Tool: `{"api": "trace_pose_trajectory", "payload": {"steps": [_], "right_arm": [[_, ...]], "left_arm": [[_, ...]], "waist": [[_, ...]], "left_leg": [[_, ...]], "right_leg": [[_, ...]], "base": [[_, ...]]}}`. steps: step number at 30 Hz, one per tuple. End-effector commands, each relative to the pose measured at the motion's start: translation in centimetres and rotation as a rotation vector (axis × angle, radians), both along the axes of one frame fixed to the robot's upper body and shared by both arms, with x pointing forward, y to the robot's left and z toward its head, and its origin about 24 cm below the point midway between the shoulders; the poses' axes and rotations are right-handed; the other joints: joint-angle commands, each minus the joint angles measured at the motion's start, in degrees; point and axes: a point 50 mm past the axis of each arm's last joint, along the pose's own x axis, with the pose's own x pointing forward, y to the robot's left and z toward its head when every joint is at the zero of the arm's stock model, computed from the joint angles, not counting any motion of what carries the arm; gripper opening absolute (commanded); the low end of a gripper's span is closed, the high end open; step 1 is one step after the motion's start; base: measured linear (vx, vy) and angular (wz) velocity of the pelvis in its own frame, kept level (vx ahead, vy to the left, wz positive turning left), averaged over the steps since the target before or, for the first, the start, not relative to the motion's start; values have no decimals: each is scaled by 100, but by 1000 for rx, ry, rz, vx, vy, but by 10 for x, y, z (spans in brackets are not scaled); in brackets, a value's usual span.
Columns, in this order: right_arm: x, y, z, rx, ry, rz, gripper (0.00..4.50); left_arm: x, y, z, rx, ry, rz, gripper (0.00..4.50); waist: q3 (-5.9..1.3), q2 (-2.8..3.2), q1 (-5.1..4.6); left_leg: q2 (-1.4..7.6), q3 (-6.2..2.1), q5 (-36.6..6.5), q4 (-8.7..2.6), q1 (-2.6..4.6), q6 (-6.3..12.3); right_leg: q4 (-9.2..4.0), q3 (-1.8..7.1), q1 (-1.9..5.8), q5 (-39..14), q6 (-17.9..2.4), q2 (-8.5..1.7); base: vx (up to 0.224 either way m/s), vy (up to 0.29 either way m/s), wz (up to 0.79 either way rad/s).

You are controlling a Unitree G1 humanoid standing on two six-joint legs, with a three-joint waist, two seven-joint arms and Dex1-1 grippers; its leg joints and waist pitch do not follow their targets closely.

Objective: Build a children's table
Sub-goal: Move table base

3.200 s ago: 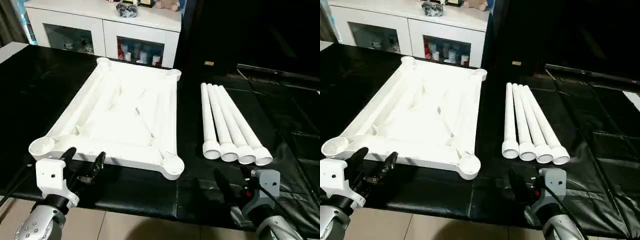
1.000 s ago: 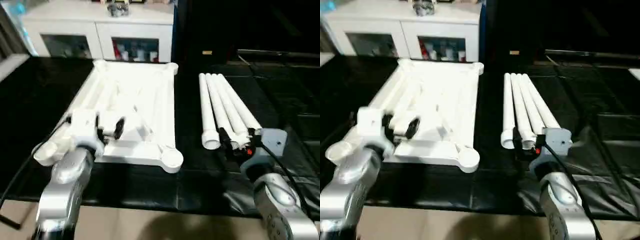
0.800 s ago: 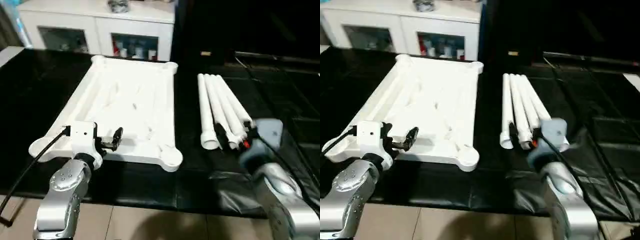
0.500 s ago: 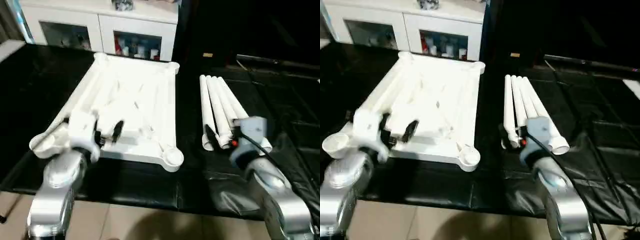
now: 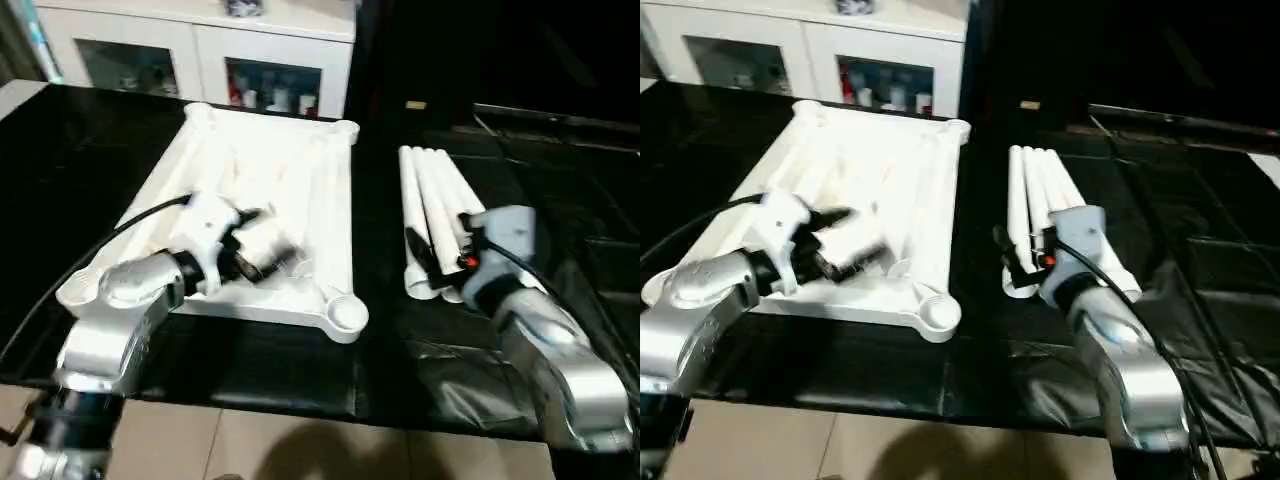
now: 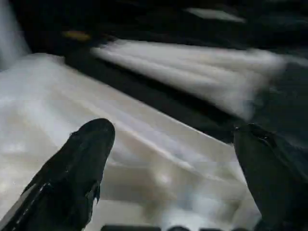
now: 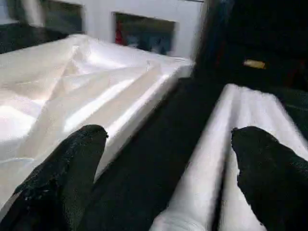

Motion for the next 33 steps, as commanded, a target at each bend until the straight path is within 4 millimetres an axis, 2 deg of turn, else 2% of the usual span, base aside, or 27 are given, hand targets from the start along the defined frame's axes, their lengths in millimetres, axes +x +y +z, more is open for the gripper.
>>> {"api": "trace_pose_trajectory", "payload": {"steps": [1,2,3,6,7,8,9,10,11,13,15,16,17,19,21,23,25,27,28,30,32,33], "right_arm": [[1,2,5,-21,-11,64,450],[-1,5,7,-30,2,129,450],[-3,6,8,-41,16,184,450],[-11,6,8,-118,68,325,450],[-11,6,8,-118,68,325,450],[-15,5,5,-155,136,399,450],[-16,4,4,-164,161,418,450],[-17,3,3,-176,183,434,450],[-18,3,1,-195,201,453,450],[-20,2,0,-222,214,477,450],[-31,2,-2,-283,277,573,450],[-33,1,-3,-291,295,587,450],[-34,1,-3,-294,306,593,450],[-35,1,-2,-286,331,593,450],[-37,1,-1,-289,355,612,450],[-39,2,-1,-292,364,628,450],[-41,3,-1,-293,373,653,450],[-42,4,0,-300,379,670,450],[-43,5,0,-301,381,681,450],[-43,6,0,-299,382,684,450],[-43,6,-1,-300,385,684,450],[-42,7,-1,-301,386,684,450]], "left_arm": [[-1,-4,-10,86,60,-132,447],[-1,-4,-15,124,96,-183,447],[-1,-4,-18,148,125,-218,447],[2,-7,-26,229,145,-291,447],[2,-7,-26,229,145,-291,447],[7,-7,-32,286,163,-299,420],[10,-7,-35,307,174,-295,412],[13,-6,-37,335,187,-290,412],[16,-6,-39,356,195,-284,412],[18,-5,-40,365,200,-290,407],[29,-5,-38,381,218,-303,373],[31,-4,-37,385,233,-304,368],[32,-4,-37,387,243,-304,368],[33,-4,-35,378,258,-322,346],[34,-5,-34,377,263,-346,326],[34,-6,-34,377,271,-365,307],[33,-6,-34,378,290,-392,294],[33,-7,-35,378,296,-404,281],[33,-8,-36,381,294,-413,281],[33,-9,-37,390,289,-419,248],[34,-10,-37,394,276,-415,241],[36,-11,-36,392,255,-404,233]], "waist": [[-344,71,6],[-349,130,30],[-355,155,34],[-365,115,51],[-368,119,53],[-365,134,53],[-361,171,44],[-373,147,56],[-370,170,56],[-372,126,54],[-380,160,66],[-383,145,70],[-384,178,79],[-383,149,76],[-382,156,82],[-382,168,86],[-384,145,90],[-383,154,106],[-378,139,106],[-383,154,130],[-382,129,148],[-380,141,160]], "left_leg": [[173,-4,-744,-426,102,-172],[168,0,-623,-415,110,-116],[174,-6,-551,-413,101,-134],[185,-15,-472,-410,79,-83],[193,-13,-472,-404,81,-68],[196,-15,-480,-406,77,-58],[182,-20,-518,-404,80,-50],[189,-14,-538,-392,106,-25],[190,-24,-533,-397,78,-37],[201,-20,-560,-395,82,-48],[206,-15,-603,-383,108,-37],[207,-20,-549,-380,94,-22],[205,-23,-508,-377,86,-8],[214,-22,-463,-377,82,32],[227,-21,-498,-378,87,34],[232,-20,-545,-378,90,22],[244,-18,-534,-382,96,30],[248,-16,-543,-379,97,37],[242,-10,-548,-380,95,46],[252,-15,-551,-379,98,41],[259,-13,-541,-383,101,36],[261,-9,-540,-381,105,35]], "right_leg": [[-352,182,212,85,-1104,-307],[-353,189,210,161,-1091,-308],[-330,186,229,277,-1093,-304],[-325,179,277,443,-1153,-323],[-323,181,276,473,-1198,-336],[-326,180,273,477,-1226,-340],[-338,174,280,431,-1226,-317],[-342,180,278,433,-1244,-327],[-334,182,294,419,-1287,-349],[-341,180,297,398,-1337,-353],[-350,183,296,401,-1408,-345],[-337,189,316,467,-1420,-354],[-329,193,315,522,-1442,-365],[-324,188,309,576,-1520,-374],[-330,185,302,525,-1606,-383],[-327,186,298,479,-1628,-384],[-327,188,303,474,-1638,-391],[-326,190,298,460,-1637,-397],[-337,190,297,438,-1637,-392],[-333,191,296,410,-1647,-407],[-331,190,291,417,-1639,-404],[-331,191,285,410,-1633,-404]], "base": [[0,0,0],[0,0,0],[0,0,0],[0,0,0],[0,0,0],[0,0,0],[0,0,0],[0,0,0],[0,0,0],[0,0,0],[0,0,0],[0,0,0],[0,0,0],[0,0,0],[0,0,0],[0,0,0],[0,0,0],[0,0,0],[0,0,0],[0,0,0],[0,0,0],[0,0,0]]}}
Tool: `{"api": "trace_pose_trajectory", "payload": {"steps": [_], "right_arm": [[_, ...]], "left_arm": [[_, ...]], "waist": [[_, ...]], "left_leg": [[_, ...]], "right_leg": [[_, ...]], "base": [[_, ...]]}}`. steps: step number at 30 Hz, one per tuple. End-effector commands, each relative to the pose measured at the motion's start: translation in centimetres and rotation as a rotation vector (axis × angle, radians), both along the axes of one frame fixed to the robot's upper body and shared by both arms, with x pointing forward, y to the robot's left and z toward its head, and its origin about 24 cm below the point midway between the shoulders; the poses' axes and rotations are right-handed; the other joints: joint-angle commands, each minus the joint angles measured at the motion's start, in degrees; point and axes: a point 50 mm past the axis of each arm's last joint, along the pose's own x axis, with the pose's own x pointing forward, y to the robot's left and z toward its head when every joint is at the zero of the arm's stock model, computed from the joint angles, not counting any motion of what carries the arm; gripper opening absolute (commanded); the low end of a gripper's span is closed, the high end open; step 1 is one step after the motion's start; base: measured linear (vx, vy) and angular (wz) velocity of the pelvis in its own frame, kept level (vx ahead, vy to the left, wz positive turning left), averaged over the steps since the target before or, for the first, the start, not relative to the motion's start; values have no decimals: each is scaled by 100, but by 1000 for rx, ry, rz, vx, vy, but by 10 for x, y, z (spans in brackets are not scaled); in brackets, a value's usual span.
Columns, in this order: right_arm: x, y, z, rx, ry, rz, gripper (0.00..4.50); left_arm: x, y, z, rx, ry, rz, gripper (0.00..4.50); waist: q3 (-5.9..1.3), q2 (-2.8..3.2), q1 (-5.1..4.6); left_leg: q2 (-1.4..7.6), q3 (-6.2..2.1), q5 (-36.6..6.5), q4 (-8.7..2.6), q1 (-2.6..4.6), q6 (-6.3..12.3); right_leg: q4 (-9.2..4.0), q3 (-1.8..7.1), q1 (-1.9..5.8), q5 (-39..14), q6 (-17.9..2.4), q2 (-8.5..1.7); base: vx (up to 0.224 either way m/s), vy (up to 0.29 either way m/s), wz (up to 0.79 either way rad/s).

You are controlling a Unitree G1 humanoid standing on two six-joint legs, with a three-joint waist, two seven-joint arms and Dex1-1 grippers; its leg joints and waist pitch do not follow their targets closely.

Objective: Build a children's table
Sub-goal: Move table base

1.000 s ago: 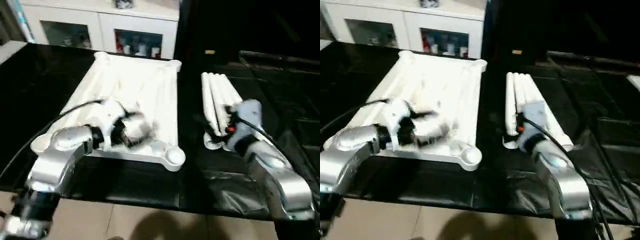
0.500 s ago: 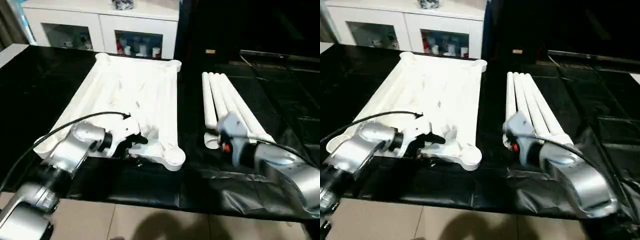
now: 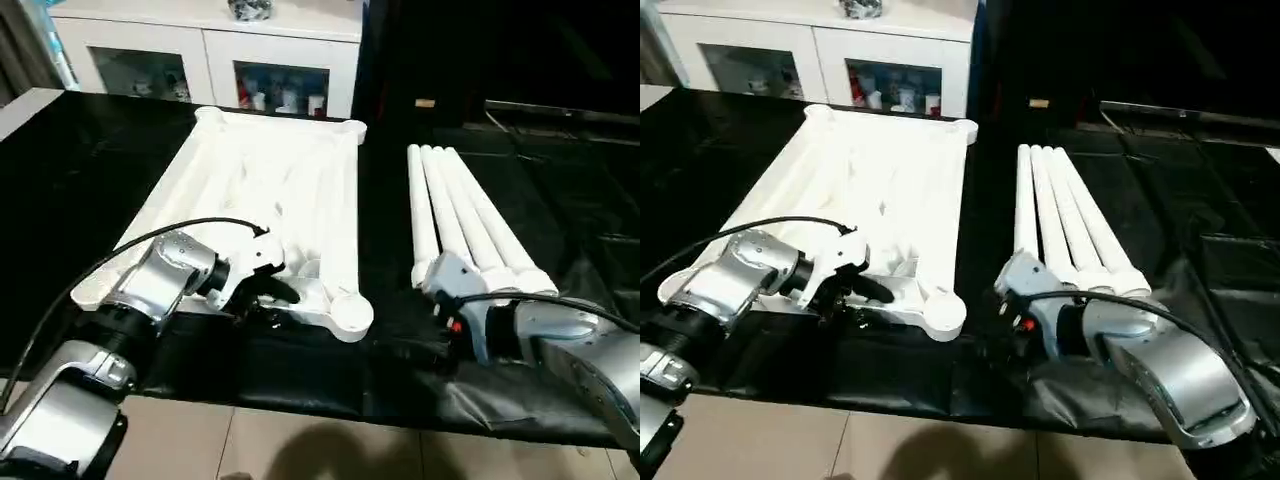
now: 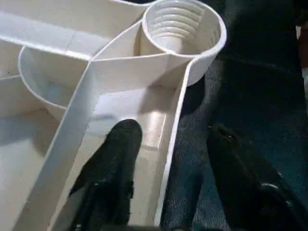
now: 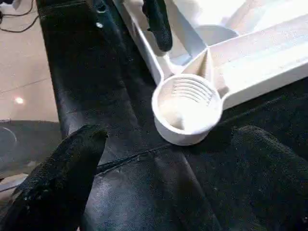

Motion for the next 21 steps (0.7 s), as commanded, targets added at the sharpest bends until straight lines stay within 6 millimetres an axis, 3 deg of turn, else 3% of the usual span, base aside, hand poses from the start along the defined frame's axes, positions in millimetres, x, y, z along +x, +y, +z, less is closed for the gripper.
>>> {"api": "trace_pose_trajectory", "payload": {"steps": [1,11,21], "right_arm": [[2,2,4,-5,-15,12,450],[0,1,1,-17,-6,5,450],[-3,2,-1,-6,14,8,450]], "left_arm": [[7,-6,8,9,-62,-7,213],[10,-6,3,9,-70,25,150],[11,-6,1,9,-68,34,70]], "waist": [[-370,36,14],[-377,38,43],[-363,34,46]], "left_leg": [[241,-19,-548,-379,102,28],[242,-11,-502,-380,96,-9],[255,14,-656,-392,104,-88]], "right_leg": [[-335,199,278,387,-1608,-411],[-326,197,282,485,-1558,-411],[-354,201,266,164,-1501,-416]], "base": [[0,0,0],[0,0,0],[0,0,0]]}}
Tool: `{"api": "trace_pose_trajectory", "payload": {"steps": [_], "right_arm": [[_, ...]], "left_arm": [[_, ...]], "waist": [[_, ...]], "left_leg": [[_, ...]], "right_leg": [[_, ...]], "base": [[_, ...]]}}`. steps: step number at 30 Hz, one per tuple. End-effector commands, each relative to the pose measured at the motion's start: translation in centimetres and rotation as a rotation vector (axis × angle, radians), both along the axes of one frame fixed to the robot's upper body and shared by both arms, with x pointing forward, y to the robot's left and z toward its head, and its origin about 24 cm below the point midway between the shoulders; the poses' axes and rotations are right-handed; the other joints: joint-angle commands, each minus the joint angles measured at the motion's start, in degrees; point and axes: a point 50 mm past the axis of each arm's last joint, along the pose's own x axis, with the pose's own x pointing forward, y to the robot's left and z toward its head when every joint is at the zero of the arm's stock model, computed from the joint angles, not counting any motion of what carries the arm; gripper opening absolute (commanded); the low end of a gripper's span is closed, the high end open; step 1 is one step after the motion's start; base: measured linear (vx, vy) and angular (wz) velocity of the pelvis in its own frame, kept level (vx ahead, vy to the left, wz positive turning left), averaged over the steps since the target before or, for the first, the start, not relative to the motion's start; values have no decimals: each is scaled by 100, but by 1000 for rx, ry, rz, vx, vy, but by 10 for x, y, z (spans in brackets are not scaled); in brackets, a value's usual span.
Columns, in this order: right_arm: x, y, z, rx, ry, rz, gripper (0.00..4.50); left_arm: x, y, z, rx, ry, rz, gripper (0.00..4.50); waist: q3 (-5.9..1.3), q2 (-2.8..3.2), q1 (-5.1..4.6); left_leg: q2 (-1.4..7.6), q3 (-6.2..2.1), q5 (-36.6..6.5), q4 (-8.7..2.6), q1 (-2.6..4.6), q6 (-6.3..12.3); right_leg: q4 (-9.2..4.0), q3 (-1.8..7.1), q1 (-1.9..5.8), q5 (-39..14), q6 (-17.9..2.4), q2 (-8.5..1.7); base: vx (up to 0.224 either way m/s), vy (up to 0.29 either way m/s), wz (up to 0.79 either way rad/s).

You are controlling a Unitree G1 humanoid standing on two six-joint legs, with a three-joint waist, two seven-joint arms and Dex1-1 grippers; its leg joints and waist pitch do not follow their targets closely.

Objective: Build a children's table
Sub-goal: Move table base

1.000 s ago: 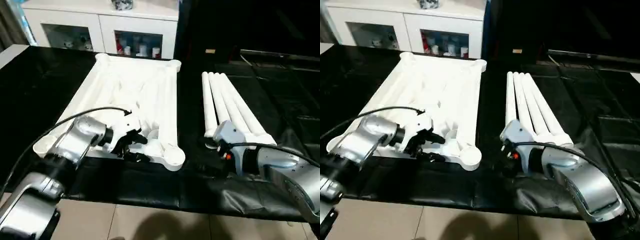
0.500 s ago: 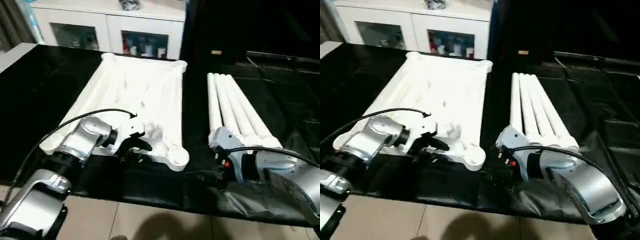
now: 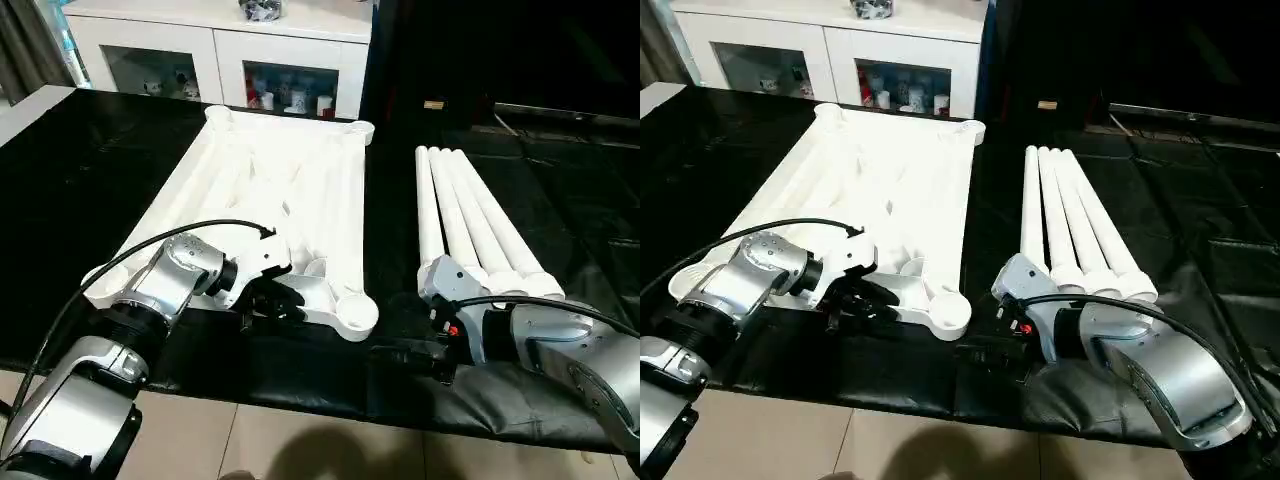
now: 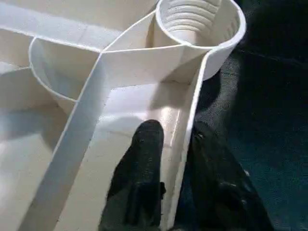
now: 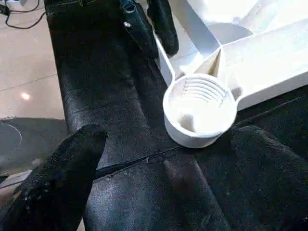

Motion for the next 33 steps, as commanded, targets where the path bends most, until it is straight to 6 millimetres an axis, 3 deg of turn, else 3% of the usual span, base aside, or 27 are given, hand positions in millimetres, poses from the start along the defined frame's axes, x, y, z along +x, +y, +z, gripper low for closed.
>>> {"api": "trace_pose_trajectory", "payload": {"steps": [1,5,7,11,15,22,23,26,27,31,33], "right_arm": [[-2,2,2,4,3,3,450],[-1,3,1,13,10,-6,450],[-1,4,1,13,10,-7,450],[0,5,1,12,7,-9,450],[1,5,2,6,1,-15,450],[2,5,2,-8,-22,-29,450],[3,4,2,-9,-24,-30,450],[4,5,1,-19,-42,-48,450],[4,5,1,-19,-42,-48,450],[15,1,6,0,-80,-164,450],[18,1,11,40,-85,-192,450]], "left_arm": [[9,-2,9,-13,-63,45,59],[14,-1,9,-44,-92,122,32],[16,1,9,-46,-100,149,22],[16,3,10,-43,-117,138,2],[16,2,10,-52,-167,85,2],[12,4,7,-59,-211,-7,2],[12,5,7,-56,-216,-13,2],[13,8,6,-32,-229,-21,2],[13,8,6,-32,-229,-21,2],[14,13,13,-59,-191,-9,2],[14,16,16,-70,-184,-15,55]], "waist": [[-364,43,17],[-366,32,14],[-377,4,-7],[-389,11,-57],[-385,18,-59],[-367,27,15],[-366,69,16],[-374,48,10],[-370,96,3],[-382,93,2],[-388,90,-7]], "left_leg": [[217,-48,-666,-392,104,-92],[207,-48,-676,-387,93,-86],[195,-67,-512,-389,49,-71],[185,-57,-415,-366,58,4],[202,-48,-452,-367,83,47],[219,-40,-645,-390,110,-79],[213,-44,-654,-387,107,-88],[218,-46,-664,-393,113,-146],[217,-46,-695,-395,115,-181],[208,-46,-628,-388,117,-211],[201,-47,-557,-388,107,-204]], "right_leg": [[-353,201,262,168,-1496,-414],[-360,199,273,160,-1506,-414],[-330,192,321,364,-1490,-414],[-329,199,313,595,-1506,-405],[-333,197,292,589,-1541,-395],[-352,206,267,308,-1480,-417],[-361,208,262,280,-1465,-418],[-345,204,269,351,-1441,-417],[-352,203,259,374,-1445,-412],[-327,199,263,485,-1497,-409],[-315,201,273,566,-1518,-408]], "base": [[0,0,0],[0,0,0],[0,0,0],[0,0,0],[0,0,0],[0,0,0],[0,0,0],[0,0,0],[0,0,0],[0,0,0],[0,0,0]]}}
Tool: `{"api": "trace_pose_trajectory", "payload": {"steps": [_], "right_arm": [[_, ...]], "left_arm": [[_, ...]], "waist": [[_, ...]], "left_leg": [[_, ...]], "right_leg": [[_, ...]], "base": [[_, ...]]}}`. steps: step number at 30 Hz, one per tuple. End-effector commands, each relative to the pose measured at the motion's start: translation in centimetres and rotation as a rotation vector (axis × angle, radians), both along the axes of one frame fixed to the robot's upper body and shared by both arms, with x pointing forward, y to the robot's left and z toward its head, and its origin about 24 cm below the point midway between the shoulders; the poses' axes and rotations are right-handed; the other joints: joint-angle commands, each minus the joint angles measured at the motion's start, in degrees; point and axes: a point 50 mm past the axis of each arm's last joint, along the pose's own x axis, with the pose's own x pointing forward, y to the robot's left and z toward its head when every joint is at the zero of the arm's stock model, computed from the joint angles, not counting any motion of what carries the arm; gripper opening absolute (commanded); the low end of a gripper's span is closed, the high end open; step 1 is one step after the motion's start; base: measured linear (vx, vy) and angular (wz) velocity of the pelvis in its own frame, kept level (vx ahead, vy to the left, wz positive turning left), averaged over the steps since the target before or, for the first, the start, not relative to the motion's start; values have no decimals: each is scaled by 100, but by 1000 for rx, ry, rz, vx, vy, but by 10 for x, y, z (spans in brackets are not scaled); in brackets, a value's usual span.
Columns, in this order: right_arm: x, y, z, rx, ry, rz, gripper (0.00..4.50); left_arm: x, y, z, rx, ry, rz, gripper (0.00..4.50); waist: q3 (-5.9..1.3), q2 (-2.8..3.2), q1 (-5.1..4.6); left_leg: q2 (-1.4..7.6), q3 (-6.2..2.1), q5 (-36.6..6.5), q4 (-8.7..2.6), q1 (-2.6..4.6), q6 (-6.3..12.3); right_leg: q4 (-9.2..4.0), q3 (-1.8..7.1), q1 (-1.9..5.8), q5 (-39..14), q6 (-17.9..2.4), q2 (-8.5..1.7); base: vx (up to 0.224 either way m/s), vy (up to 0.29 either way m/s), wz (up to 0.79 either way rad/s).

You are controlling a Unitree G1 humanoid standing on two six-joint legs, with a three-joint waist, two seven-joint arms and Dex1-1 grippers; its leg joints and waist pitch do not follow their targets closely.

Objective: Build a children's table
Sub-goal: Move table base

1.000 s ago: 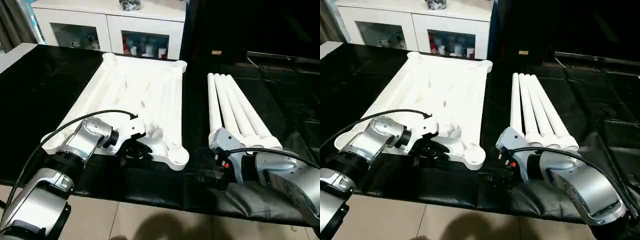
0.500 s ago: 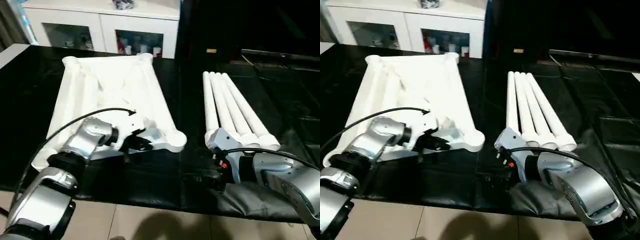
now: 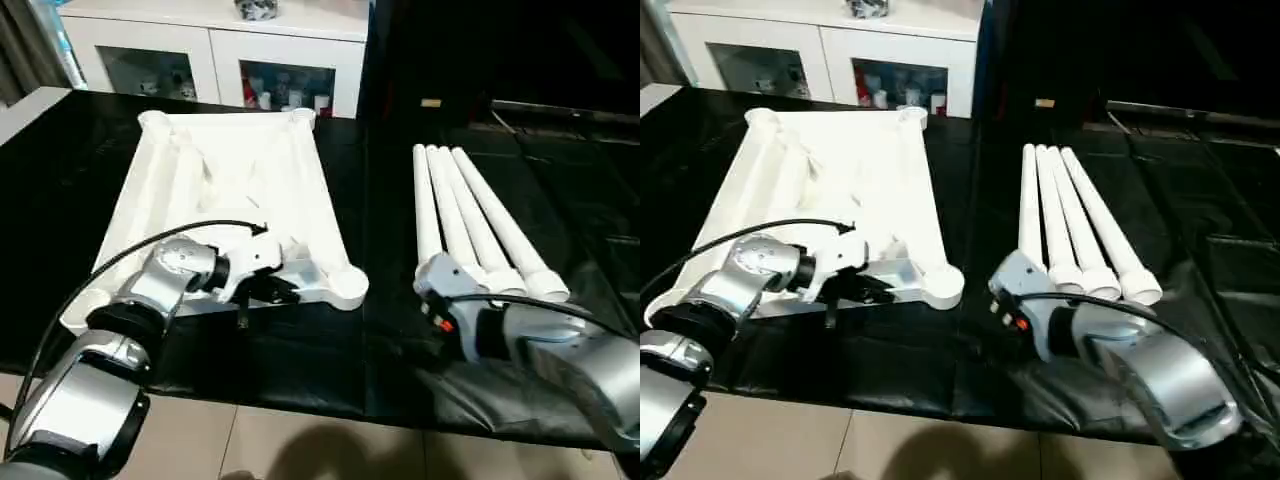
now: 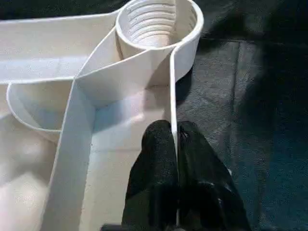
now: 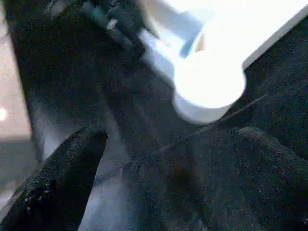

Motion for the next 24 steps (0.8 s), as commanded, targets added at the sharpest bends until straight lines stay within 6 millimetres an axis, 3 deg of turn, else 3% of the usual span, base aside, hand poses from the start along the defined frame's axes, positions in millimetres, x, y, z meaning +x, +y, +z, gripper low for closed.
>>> {"api": "trace_pose_trajectory", "payload": {"steps": [1,3,4,6,8,9,10,12,13,14,17,18,19,20,21,22,23,24], "right_arm": [[10,-9,12,21,-28,-82,450],[15,-9,15,40,-42,-116,450],[22,-10,18,59,-52,-165,450],[31,-10,19,67,-53,-241,450],[39,-6,20,59,-56,-275,450],[47,-6,18,-9,-53,-321,450],[48,-6,17,-20,-53,-329,450],[63,-3,20,-32,-74,-394,450],[71,-2,21,-22,-79,-425,450],[80,0,23,-18,-87,-464,450],[95,1,24,-17,-89,-525,450],[114,3,24,-15,-97,-596,450],[121,3,23,-18,-92,-619,450],[129,3,20,-24,-82,-651,450],[133,2,19,-37,-81,-673,450],[133,2,19,-37,-81,-673,450],[138,1,16,-57,-83,-694,450],[141,-1,14,-77,-85,-720,450]], "left_arm": [[8,0,22,-57,-65,-4,55],[9,3,27,-74,-72,4,63],[10,6,32,-90,-75,7,63],[11,9,39,-111,-78,12,95],[11,14,46,-133,-85,22,97],[10,16,51,-166,-89,37,119],[10,16,52,-172,-89,40,134],[8,18,59,-244,-86,75,139],[7,19,62,-274,-85,89,148],[6,19,64,-299,-81,111,148],[1,19,67,-309,-80,130,185],[-7,17,68,-313,-81,155,188],[-9,16,69,-316,-88,165,195],[-13,15,70,-321,-98,182,204],[-16,15,72,-324,-104,200,217],[-16,15,72,-324,-104,200,224],[-20,15,73,-324,-110,215,224],[-24,15,75,-323,-114,226,229]], "waist": [[-406,62,15],[-404,64,20],[-403,2,14],[-401,37,22],[-400,68,5],[-391,87,-5],[-392,145,-4],[-394,109,-9],[-405,181,-23],[-419,150,-41],[-399,170,-53],[-394,153,-22],[-408,158,-82],[-420,189,-66],[-409,123,-71],[-413,154,-60],[-413,112,-33],[-432,123,-36]], "left_leg": [[185,-58,-533,-384,111,-207],[183,-47,-512,-380,114,-207],[175,-35,-506,-386,111,-195],[179,-39,-515,-389,121,-228],[180,-40,-590,-400,131,-315],[177,-40,-600,-406,136,-392],[167,-47,-609,-404,139,-440],[161,-31,-625,-399,132,-492],[155,-32,-617,-393,138,-528],[148,-34,-650,-386,120,-571],[140,-19,-657,-384,106,-571],[132,-8,-577,-383,101,-542],[147,-36,-576,-387,71,-555],[147,-14,-591,-365,101,-588],[140,-2,-546,-374,74,-559],[137,-5,-500,-363,76,-539],[125,14,-364,-358,73,-447],[142,-20,-268,-362,46,-412]], "right_leg": [[-306,200,284,615,-1509,-403],[-301,199,276,731,-1591,-408],[-306,199,281,710,-1589,-402],[-294,195,266,569,-1577,-416],[-298,188,250,411,-1557,-413],[-300,182,239,391,-1531,-396],[-287,179,240,396,-1534,-393],[-289,188,256,460,-1517,-391],[-276,178,222,524,-1538,-393],[-259,179,249,526,-1584,-402],[-279,189,242,454,-1565,-379],[-281,191,259,565,-1495,-353],[-242,184,258,598,-1517,-386],[-254,183,231,541,-1535,-384],[-269,182,258,567,-1537,-356],[-246,182,252,637,-1544,-349],[-247,178,258,827,-1482,-317],[-206,163,276,944,-1508,-352]], "base": [[0,0,0],[0,0,0],[0,0,0],[0,0,0],[0,0,0],[0,0,0],[0,0,0],[0,0,0],[0,0,0],[0,0,0],[0,0,0],[0,0,0],[0,0,0],[0,0,0],[0,0,0],[0,0,0],[0,0,0],[0,0,0]]}}
